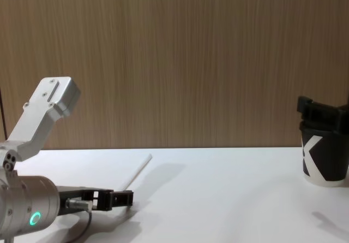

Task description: Pick up the straw with one hand, pass it to the other hand, and insert it into the cup.

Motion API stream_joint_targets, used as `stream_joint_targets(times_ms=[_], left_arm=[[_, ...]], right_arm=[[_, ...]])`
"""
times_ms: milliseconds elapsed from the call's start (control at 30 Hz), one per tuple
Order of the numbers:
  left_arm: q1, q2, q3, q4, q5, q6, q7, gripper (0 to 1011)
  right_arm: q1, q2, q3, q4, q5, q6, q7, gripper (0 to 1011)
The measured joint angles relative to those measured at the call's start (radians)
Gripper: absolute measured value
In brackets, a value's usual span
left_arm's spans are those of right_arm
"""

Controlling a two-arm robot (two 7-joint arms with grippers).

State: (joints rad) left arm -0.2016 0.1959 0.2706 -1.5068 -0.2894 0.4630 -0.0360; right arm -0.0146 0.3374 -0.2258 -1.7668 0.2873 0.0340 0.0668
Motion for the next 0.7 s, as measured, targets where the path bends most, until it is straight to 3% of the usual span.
stream_joint_targets(times_ms=[267, 700], left_arm=[[-0.001, 0.000, -0.002, 0.001, 0.002, 0.005, 0.000, 875], [-0.002, -0.001, -0.003, 0.001, 0.003, 0.009, -0.001, 790]], right_arm=[[0.000, 0.000, 0.000, 0.000, 0.000, 0.000, 0.000, 1001], [0.000, 0.000, 0.000, 0.000, 0.000, 0.000, 0.000, 1001]])
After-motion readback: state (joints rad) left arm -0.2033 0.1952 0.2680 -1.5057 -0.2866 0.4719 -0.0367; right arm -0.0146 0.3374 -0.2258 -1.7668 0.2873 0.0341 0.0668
